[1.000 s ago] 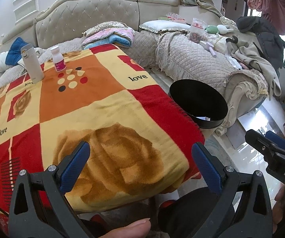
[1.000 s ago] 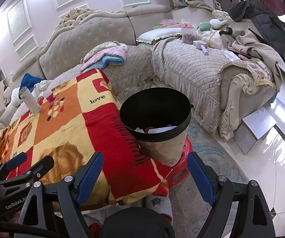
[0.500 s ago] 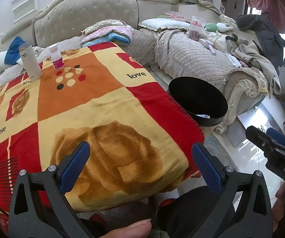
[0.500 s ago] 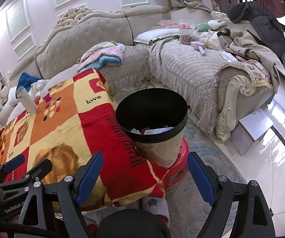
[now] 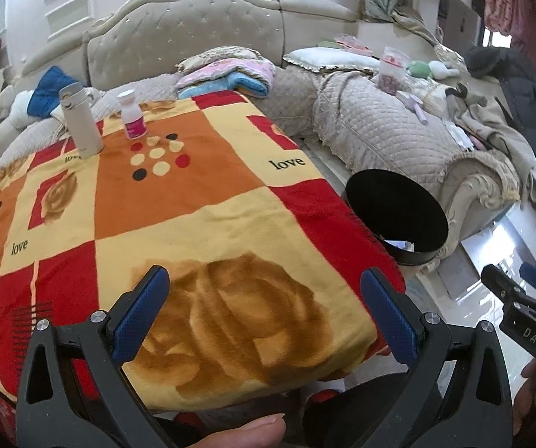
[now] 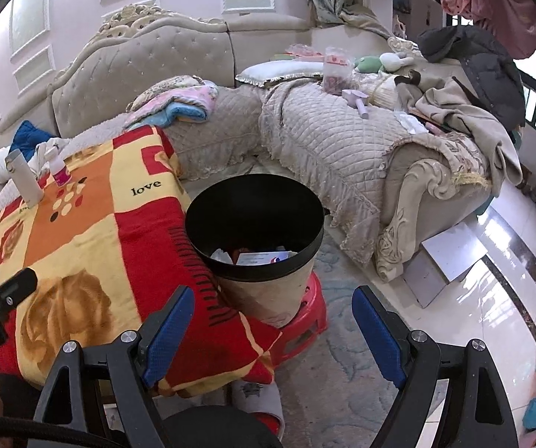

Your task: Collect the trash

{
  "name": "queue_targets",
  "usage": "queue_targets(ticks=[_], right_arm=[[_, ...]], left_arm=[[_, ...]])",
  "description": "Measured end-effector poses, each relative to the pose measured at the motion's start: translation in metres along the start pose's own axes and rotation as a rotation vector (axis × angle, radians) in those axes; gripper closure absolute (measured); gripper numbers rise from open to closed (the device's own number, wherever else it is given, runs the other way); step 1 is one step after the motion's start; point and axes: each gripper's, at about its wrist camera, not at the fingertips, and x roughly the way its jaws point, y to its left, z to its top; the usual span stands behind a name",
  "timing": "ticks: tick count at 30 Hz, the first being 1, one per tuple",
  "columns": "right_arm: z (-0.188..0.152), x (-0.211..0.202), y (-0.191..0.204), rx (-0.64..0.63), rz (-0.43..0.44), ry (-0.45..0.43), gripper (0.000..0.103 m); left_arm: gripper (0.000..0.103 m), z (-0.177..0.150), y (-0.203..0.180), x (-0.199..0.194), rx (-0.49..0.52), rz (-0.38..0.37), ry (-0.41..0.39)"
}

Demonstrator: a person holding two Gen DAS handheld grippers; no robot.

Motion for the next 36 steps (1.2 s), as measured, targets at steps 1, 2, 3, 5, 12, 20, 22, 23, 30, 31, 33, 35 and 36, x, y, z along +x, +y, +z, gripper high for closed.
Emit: queue_targets(ticks=[1,2,3,5,12,20,22,23,30,31,33,35,36], right_arm=[[0.000,0.000,0.001,-0.001,0.002,0.001,0.019],[-0.001,0.000,0.001,-0.003,0.003,0.002,0.019],[-0.001,0.000,0.000,-0.004,0.003,0.002,0.019],[-0.001,-0.001,0.001,-0.003,0.004,-0.002,0.019],[-0.001,-0.006,0.001,-0.002,0.012,-0.013,0.019],[0.002,-0.010,0.008,-0.016,0.023,-0.022,0.018],[0.003,-0.011,0.010,-0.018,0.034,-0.024,0.018],[0.003,-0.012,0.012,-0.022,0.037,-0.027,0.018],[0.005,-0.012,0.019,-0.037,0.039,-0.027,0.018],[0.005,-0.012,0.019,-0.038,0.036,-0.027,0.018],[0.005,-0.012,0.019,-0.037,0.039,-0.027,0.018],[0.006,-0.012,0.020,-0.039,0.037,-0.027,0.018],[0.007,-0.012,0.020,-0.039,0.039,-0.028,0.018]], left_arm=[[0.001,0.001,0.001,0.000,-0.006,0.002,0.001],[0.001,0.002,0.003,-0.001,-0.013,0.003,0.002],[0.001,0.003,0.004,-0.002,-0.017,0.006,-0.002],[0.001,0.004,0.002,-0.003,-0.014,0.008,-0.005],[0.001,0.003,-0.006,-0.005,-0.002,-0.005,-0.007],[0.001,0.002,-0.003,-0.006,-0.011,0.003,-0.005],[0.001,0.002,-0.001,-0.006,-0.015,0.004,-0.006],[0.001,0.002,-0.001,-0.006,-0.016,0.003,-0.005],[0.001,0.001,0.001,-0.005,-0.015,0.008,-0.003],[0.001,0.001,0.001,-0.005,-0.016,0.009,-0.002],[0.001,0.002,0.003,-0.004,-0.023,0.006,0.003],[0.001,0.001,0.004,-0.004,-0.025,0.006,0.002],[0.001,0.002,0.004,-0.004,-0.025,0.007,0.002]])
